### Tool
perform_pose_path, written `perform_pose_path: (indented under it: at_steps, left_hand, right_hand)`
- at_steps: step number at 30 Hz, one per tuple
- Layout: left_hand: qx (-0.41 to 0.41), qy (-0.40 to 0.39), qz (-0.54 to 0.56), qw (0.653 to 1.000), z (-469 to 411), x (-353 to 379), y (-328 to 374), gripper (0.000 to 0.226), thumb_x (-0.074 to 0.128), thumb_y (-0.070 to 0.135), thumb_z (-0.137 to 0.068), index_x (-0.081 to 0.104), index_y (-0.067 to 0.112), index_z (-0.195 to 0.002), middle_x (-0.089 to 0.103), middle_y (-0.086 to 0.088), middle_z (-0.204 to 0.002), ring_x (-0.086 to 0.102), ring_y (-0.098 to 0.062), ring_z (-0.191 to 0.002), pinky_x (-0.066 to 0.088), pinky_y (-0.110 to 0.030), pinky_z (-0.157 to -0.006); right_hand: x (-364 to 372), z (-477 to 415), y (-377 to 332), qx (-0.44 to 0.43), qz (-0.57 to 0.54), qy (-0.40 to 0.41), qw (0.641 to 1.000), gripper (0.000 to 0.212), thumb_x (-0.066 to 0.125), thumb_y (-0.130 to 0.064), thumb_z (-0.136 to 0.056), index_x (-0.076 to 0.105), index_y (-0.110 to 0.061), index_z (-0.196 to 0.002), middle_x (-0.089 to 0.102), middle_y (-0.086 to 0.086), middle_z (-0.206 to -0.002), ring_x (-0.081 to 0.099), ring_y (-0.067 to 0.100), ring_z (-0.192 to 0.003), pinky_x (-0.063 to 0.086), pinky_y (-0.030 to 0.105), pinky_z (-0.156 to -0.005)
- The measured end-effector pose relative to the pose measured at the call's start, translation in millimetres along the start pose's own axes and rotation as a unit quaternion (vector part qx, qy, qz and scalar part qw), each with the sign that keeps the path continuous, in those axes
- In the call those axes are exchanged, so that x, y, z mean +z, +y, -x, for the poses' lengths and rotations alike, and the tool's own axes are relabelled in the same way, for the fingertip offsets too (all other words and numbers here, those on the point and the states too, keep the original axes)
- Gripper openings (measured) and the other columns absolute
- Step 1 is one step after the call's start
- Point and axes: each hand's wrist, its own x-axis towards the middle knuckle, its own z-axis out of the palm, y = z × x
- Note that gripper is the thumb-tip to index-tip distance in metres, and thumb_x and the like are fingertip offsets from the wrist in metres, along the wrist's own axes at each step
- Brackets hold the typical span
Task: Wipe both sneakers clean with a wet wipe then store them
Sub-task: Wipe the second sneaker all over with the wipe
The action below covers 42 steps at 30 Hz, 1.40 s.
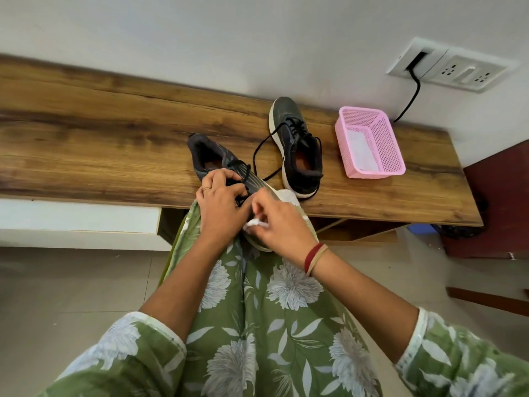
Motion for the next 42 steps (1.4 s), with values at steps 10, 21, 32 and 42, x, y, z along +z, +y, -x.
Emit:
perform_pose_path:
  at_steps: [10,21,32,42]
  left_hand:
    - [0.002,0.053,-0.012,0.999,7.9,-2.4,1.0,0.038,0.069,0.059,-0.072,0.068,0.021,-0.07,0.045,-0.006,-0.136,0.02,-0.029,-0.139,0.021,-0.051,-0.107]
    - [-0.012,0.005,0.042,0.999,3.3,-3.5,-4.4,0.029,0.078,0.046,-0.069,0.067,0.019,-0.069,0.033,-0.009,-0.145,0.017,-0.033,-0.138,0.023,-0.047,-0.108]
    - [-0.017,0.015,0.067,0.998,3.8,-6.4,-0.3,0.028,0.078,0.038,-0.071,0.055,0.024,-0.064,0.039,-0.008,-0.136,0.018,-0.029,-0.136,0.019,-0.036,-0.107]
    - [-0.011,0.014,0.061,0.998,2.7,-4.4,-0.7,0.029,0.079,0.039,-0.07,0.054,0.026,-0.064,0.04,-0.007,-0.133,0.021,-0.029,-0.136,0.021,-0.04,-0.109]
  right_hand:
    - [-21.2,11.6,13.0,-0.034,0.087,-0.054,0.994,0.011,0.065,-0.029,-0.085,0.07,-0.025,-0.094,0.067,-0.003,-0.09,0.052,0.017,-0.092,0.042,0.035,-0.081]
    - [-26.6,3.2,2.7,-0.071,0.222,-0.135,0.963,0.022,0.047,-0.029,-0.095,0.061,-0.028,-0.113,0.055,-0.003,-0.112,0.045,0.019,-0.111,0.031,0.037,-0.091]
    - [-33.2,-3.9,-4.8,-0.123,0.31,-0.142,0.932,0.024,0.046,-0.028,-0.093,0.059,-0.031,-0.113,0.056,-0.005,-0.113,0.046,0.019,-0.111,0.03,0.038,-0.089]
    - [-49.2,-18.3,0.4,-0.117,0.351,-0.117,0.922,0.025,0.046,-0.027,-0.095,0.059,-0.034,-0.114,0.057,-0.005,-0.109,0.047,0.019,-0.107,0.031,0.038,-0.087]
